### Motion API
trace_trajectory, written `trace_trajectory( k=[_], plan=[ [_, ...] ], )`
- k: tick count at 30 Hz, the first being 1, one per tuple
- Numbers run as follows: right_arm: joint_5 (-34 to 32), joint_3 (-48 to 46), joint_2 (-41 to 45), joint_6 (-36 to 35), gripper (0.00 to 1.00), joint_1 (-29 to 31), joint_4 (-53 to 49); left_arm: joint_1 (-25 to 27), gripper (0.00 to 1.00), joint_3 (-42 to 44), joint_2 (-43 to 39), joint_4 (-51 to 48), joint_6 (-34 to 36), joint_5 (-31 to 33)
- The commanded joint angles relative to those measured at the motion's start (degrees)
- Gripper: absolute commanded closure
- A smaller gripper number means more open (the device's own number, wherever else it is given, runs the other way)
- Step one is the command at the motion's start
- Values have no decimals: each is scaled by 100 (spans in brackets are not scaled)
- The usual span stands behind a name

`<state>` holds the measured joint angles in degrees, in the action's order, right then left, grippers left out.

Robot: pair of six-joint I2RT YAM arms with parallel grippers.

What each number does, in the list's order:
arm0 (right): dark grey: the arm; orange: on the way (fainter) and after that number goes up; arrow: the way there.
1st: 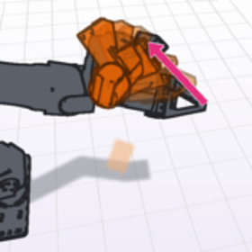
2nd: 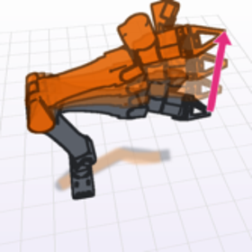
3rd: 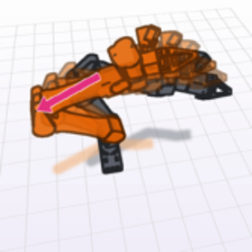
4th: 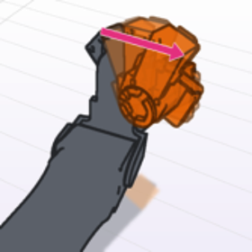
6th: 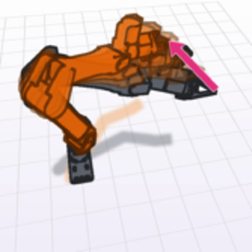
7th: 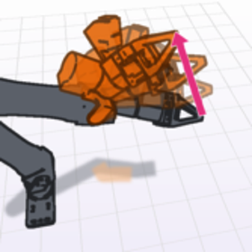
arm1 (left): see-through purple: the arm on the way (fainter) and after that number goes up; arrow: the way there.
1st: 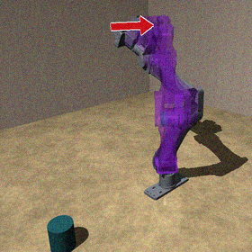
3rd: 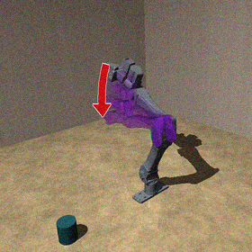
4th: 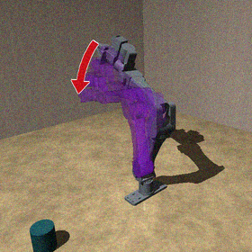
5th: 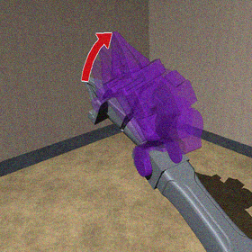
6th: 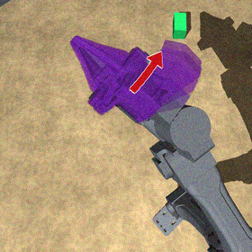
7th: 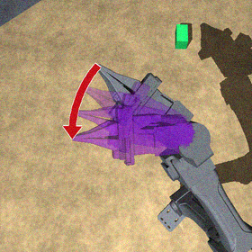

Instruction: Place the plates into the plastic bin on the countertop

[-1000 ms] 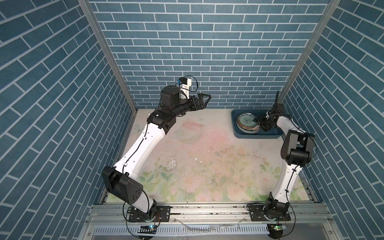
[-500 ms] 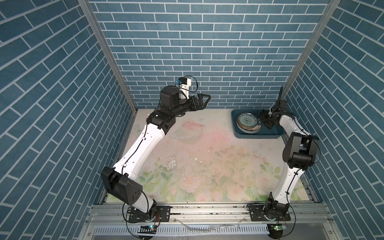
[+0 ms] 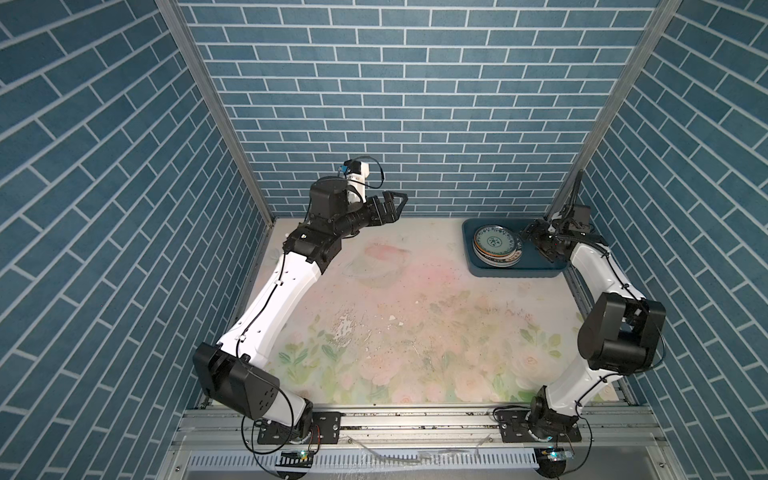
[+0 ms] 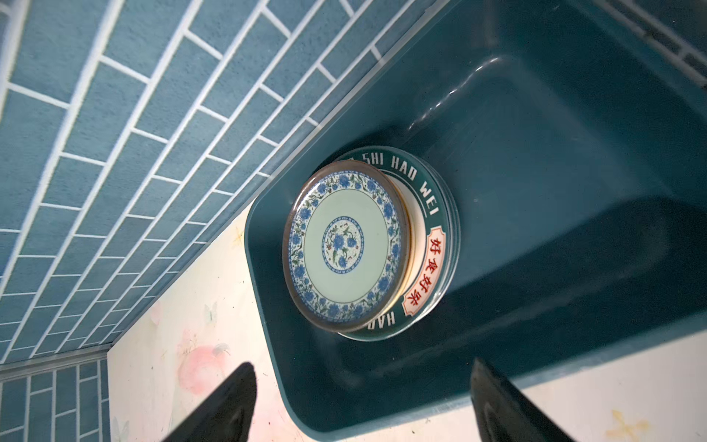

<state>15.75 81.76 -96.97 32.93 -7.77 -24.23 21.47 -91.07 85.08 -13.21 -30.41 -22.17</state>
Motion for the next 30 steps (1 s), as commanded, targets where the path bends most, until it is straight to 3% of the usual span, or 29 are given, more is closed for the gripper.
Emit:
trace_trajectory(
  k=[1,7,13,22,30],
  plan=[
    [-469,-395,618,-187,12,8,153,-309,0,201,-176,-161,190,251],
    [-1393,-1211,1655,-261,11,4,39,-651,0,750,-600,-501,772,1262],
    [-2395,-2093,2707,-220,9,-25,-39,-924,0,1671,-1224,-651,1056,3038],
    [-3642,-2815,3747,189,8,-49,-806,-1307,0,4071,-2329,1044,2046,4450],
    [-3836,-3766,4738,267,2,-49,-900,-1398,0,5796,-2238,2808,2354,4922]
  ],
)
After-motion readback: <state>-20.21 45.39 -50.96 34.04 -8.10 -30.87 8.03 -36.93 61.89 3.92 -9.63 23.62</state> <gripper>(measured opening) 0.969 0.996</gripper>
